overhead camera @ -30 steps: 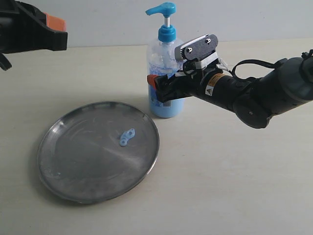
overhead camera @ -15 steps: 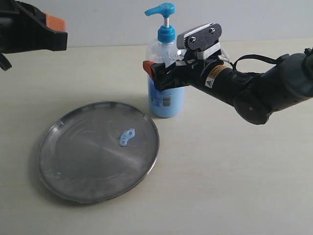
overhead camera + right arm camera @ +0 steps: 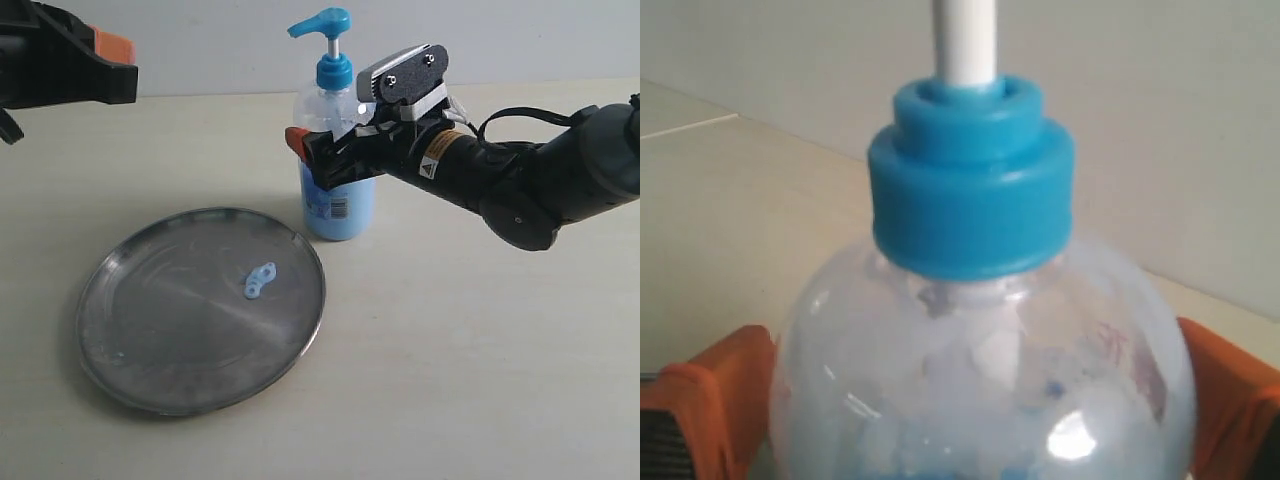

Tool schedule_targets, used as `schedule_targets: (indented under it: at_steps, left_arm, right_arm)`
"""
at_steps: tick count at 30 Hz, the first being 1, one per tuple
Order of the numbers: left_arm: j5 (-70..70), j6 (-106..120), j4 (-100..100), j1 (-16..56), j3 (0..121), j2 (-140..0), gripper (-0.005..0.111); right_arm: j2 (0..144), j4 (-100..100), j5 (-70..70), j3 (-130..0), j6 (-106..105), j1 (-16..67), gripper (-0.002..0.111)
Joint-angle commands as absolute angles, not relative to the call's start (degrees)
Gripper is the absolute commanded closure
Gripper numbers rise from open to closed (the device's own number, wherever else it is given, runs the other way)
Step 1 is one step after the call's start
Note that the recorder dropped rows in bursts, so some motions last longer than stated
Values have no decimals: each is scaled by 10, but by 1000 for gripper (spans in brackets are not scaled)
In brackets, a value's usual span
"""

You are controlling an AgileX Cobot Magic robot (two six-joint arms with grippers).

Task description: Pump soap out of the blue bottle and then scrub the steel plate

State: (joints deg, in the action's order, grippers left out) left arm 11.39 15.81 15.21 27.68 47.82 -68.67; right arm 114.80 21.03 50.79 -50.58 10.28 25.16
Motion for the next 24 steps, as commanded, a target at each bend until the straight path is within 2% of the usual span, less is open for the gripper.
schedule_targets:
  at_steps: [1,9,24]
  left_arm:
    - [103,161,151,280,477,-687,106]
    - [103,161,151,280,477,-687,106]
    - [105,161,151,280,477,-687,106]
  right_arm:
    - [1127,206,505,-509,105,249,9]
    - [1127,178,512,-509,69,249,4]
    - [1123,152,567,-509,40,249,4]
